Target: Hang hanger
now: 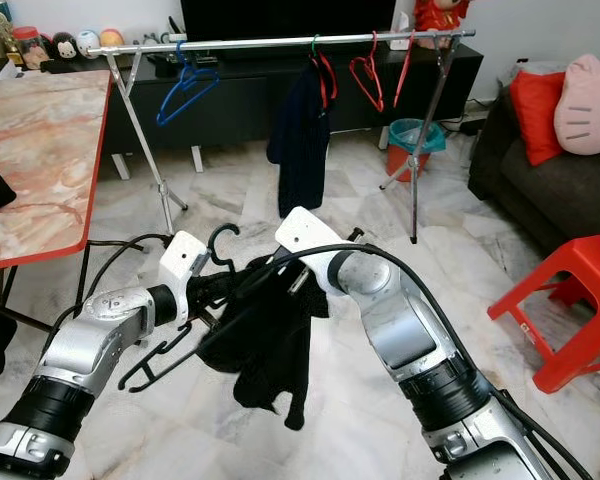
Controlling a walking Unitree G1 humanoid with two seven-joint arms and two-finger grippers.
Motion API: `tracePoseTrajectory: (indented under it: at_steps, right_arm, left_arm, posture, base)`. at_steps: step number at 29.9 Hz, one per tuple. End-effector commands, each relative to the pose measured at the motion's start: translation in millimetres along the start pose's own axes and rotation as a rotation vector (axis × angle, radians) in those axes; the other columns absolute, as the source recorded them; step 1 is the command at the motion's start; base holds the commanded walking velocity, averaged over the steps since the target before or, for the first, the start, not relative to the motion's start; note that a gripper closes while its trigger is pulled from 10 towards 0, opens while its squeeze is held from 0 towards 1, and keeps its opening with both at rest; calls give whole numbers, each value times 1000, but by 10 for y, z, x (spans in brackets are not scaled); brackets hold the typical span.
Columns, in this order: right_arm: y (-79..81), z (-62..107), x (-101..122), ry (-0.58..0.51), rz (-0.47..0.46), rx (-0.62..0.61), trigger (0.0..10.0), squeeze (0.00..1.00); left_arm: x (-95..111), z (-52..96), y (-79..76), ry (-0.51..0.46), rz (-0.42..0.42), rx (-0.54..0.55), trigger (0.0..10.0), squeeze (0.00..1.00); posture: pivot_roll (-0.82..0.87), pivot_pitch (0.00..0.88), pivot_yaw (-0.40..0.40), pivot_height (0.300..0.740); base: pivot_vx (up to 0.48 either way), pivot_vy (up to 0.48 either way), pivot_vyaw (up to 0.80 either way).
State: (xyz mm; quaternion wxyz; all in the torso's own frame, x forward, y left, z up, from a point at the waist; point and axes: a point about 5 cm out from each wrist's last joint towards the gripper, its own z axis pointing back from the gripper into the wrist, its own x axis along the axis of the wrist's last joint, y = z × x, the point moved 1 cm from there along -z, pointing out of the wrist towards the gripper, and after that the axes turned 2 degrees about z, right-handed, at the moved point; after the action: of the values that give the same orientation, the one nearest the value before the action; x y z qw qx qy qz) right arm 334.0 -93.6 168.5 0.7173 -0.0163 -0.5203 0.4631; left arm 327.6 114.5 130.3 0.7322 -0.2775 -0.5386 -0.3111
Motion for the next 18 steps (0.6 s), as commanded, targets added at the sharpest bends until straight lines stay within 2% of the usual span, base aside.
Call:
tracePoseTrajectory:
  at_steps: [1, 5, 8, 11, 18]
  right_arm:
    - [9, 21, 66, -23, 22, 1, 10000, 0]
    - [28, 25, 60, -25, 34, 22, 10000, 0]
    - [50, 38, 94, -41, 45, 44, 10000, 0]
    - [214, 120, 229, -132, 93, 177, 10000, 0]
    - [163, 155, 141, -105, 126, 177, 10000, 0]
  left_arm:
    - [75, 12, -62, -29, -19, -48, 10000, 0]
    - [76, 46, -149, -30, -22, -125, 10000, 0]
    - [58, 45, -148, -13, -31, -119, 10000, 0]
    - [55, 54, -233, -13, -23, -193, 10000, 0]
    - [5, 87, -244, 17, -42, -209, 10000, 0]
  posture:
    - [-153, 0, -41, 740]
    - [-153, 0, -41, 740]
    - [-153, 0, -41, 740]
    - [-157, 0, -40, 740]
    - [-155, 0, -39, 740]
  base:
    - [0, 0, 0]
    - [0, 0, 0]
    - [0, 0, 0]
    - [0, 0, 0]
    - [0, 0, 0]
